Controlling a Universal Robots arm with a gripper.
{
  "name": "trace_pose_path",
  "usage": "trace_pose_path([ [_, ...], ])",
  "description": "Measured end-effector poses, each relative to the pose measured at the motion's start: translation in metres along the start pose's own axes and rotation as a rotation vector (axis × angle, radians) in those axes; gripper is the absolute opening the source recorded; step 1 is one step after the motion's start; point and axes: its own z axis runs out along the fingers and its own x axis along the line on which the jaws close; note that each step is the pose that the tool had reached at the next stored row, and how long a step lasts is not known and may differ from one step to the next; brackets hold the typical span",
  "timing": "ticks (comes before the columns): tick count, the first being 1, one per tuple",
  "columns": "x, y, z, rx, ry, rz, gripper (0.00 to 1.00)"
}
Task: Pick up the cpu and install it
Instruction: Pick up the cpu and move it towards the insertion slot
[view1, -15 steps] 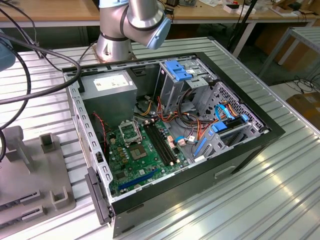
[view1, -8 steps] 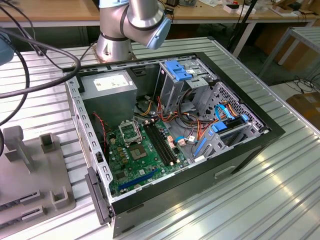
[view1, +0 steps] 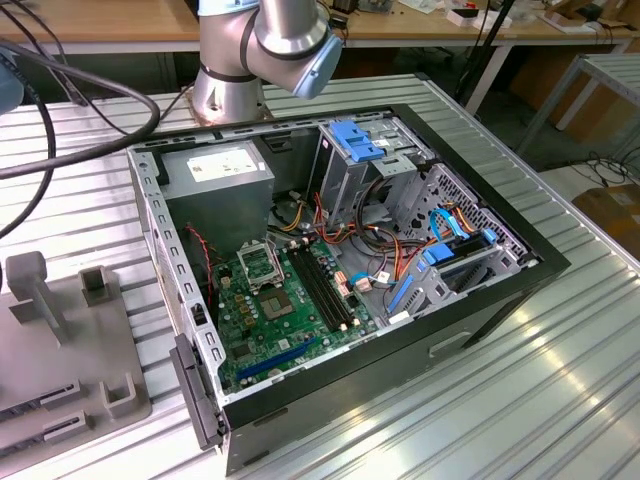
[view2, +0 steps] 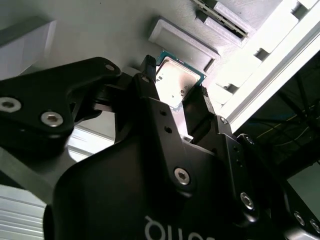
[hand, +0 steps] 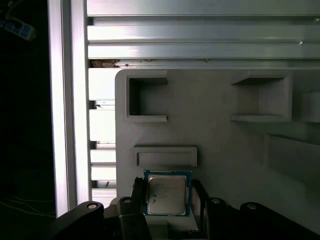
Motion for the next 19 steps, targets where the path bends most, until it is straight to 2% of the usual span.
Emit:
trace_pose_path([
  [8,-0.0003,-0.0001,-0.0084,0.0,0.0043,0.0,0.47],
  [19,-0.0003,-0.0002,-0.0101,0.0,0.0056,0.0,0.47],
])
